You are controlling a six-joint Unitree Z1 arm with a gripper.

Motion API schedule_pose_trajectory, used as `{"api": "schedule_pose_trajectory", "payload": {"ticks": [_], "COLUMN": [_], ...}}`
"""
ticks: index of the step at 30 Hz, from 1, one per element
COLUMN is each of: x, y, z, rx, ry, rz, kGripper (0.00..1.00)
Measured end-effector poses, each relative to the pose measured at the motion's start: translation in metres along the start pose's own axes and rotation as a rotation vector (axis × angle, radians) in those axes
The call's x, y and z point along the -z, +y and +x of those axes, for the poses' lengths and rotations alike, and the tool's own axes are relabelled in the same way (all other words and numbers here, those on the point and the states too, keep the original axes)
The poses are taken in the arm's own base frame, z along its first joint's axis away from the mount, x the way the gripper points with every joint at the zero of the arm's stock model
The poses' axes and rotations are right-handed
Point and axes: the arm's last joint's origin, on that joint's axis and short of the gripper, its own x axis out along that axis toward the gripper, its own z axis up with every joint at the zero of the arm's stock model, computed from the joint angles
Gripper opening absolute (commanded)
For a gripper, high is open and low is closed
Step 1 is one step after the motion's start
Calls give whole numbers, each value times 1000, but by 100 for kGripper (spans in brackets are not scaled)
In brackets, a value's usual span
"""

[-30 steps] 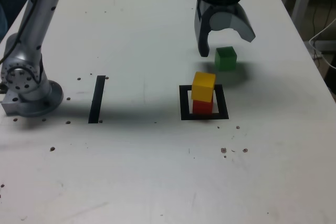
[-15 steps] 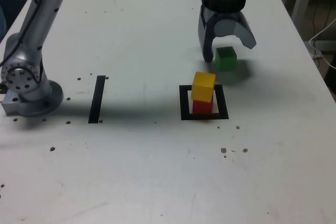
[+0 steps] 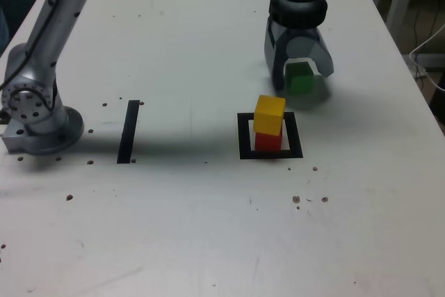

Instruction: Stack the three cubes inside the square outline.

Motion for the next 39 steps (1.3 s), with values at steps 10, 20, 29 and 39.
{"api": "schedule_pose_trajectory", "payload": {"ticks": [10,20,29,39], "x": [-3,-3,0,20], "y": [-2,-3,-5,-27], "z": [-2,-2,-5,-51], "rx": [-9,-10,-14,-70], "ry": [-27,-34,-36,-67], "rz": [-7,-6,-1,61], "kGripper": [51,47,39,39]}}
